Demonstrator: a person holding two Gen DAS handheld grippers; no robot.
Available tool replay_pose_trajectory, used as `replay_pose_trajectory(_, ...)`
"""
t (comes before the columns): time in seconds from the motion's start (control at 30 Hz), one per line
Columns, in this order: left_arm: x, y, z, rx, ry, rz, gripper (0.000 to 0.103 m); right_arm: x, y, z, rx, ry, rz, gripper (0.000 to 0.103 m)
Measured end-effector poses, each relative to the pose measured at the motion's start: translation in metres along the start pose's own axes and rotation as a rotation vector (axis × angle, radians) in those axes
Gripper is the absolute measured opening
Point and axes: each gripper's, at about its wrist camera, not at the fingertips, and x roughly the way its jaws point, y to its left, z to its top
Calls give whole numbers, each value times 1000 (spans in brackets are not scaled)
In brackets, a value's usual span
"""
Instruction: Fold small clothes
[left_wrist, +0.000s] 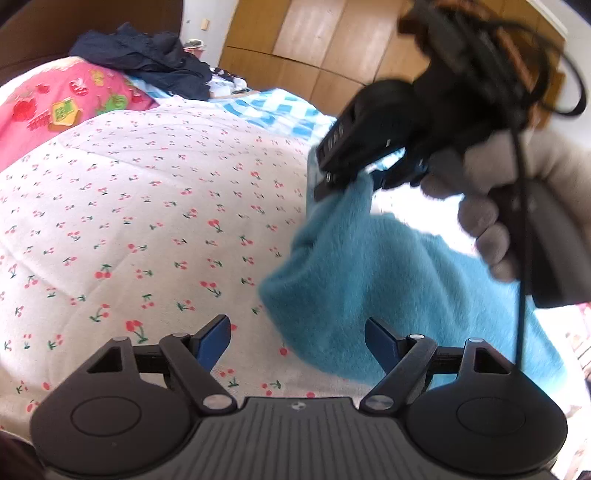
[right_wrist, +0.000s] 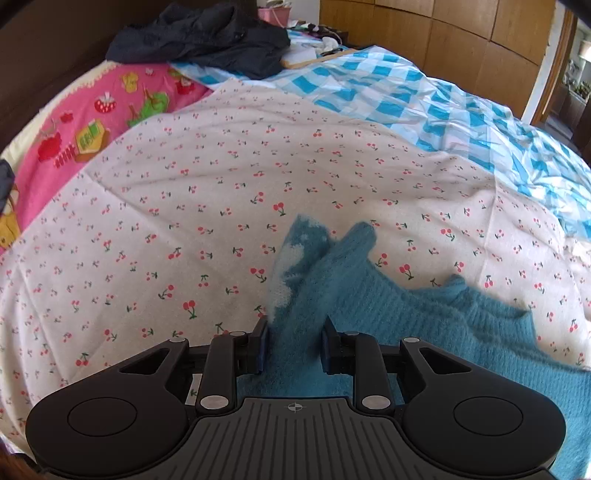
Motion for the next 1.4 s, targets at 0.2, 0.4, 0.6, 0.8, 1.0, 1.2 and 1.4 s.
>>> replay_pose_trajectory(0.2, 2, -9, 6, 21, -28, 6, 68, -9, -17, -7, 52, -26, 39, 24)
replay_pose_trajectory(0.4, 8, -17, 5, 65, -17, 21, 44, -16, -26, -12, 83, -38, 58, 24)
replay_pose_trajectory(0.6, 6, -19, 6, 81, -31, 13, 43, -19, -30, -14, 101, -46, 59, 24)
replay_pose_trajectory(0.8, 9, -14, 7, 78, -17, 9, 43, -18, -26, -14, 98, -45, 50, 24)
replay_pose_trajectory(1.0, 8, -8, 10, 39, -32, 8, 43, -16, -22, -10, 104, -37, 48, 24)
replay_pose_trajectory(1.2, 6, -4, 8, 24, -35, 24, 43, -7, -11, -8, 93, -35, 46, 24)
replay_pose_trajectory(1.4, 9, 1, 11, -3, -27, 10, 43, -2, -8, -6, 93, -22, 34, 24)
